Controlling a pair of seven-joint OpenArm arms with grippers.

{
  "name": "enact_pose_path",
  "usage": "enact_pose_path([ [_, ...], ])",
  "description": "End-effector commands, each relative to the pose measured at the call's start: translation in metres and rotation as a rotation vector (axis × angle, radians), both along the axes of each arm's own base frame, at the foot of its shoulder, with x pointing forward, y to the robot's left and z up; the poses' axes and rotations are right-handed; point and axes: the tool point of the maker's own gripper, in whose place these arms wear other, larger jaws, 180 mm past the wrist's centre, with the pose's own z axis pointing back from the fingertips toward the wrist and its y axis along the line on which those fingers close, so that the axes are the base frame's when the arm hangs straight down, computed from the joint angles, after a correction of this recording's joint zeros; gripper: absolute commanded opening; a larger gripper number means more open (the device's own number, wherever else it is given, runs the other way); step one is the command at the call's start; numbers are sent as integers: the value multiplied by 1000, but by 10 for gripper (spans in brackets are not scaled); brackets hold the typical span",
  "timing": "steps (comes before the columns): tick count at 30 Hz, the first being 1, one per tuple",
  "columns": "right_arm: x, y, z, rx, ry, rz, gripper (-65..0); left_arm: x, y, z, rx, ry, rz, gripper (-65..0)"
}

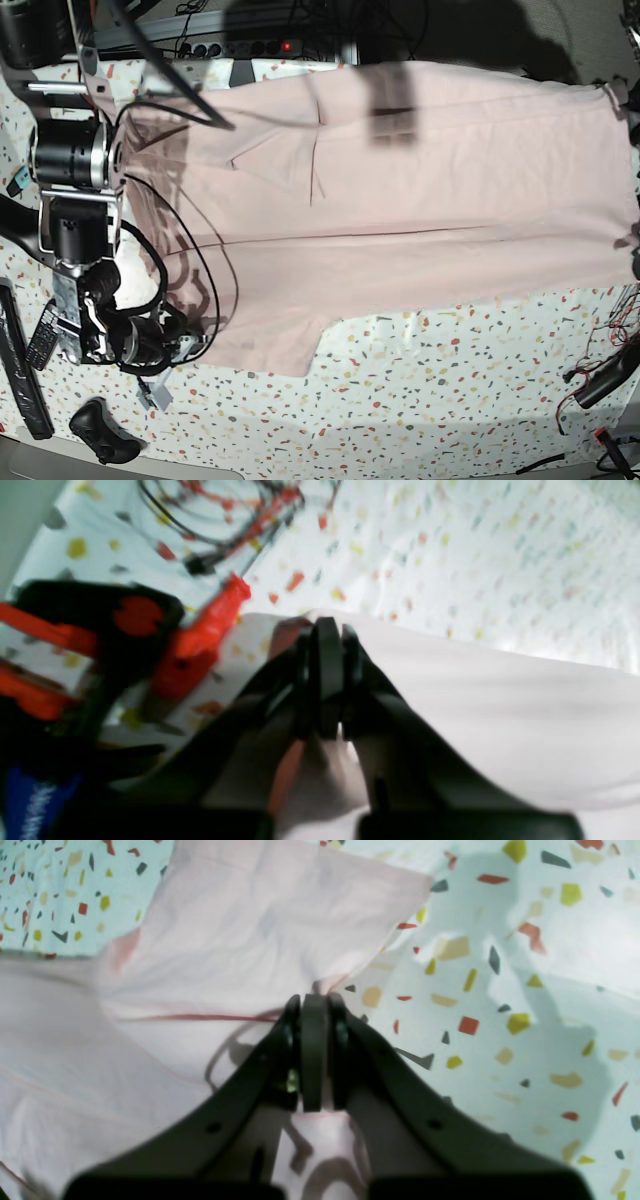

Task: Fold the T-shirt properly
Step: 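Grasp the folded edge with the right gripper and fold it further inward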

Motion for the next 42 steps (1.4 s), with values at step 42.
enact_pose_path([
  [42, -119, -10, 25, -42, -225, -3, -650, -130, -14, 6, 20, -5, -83, -650],
])
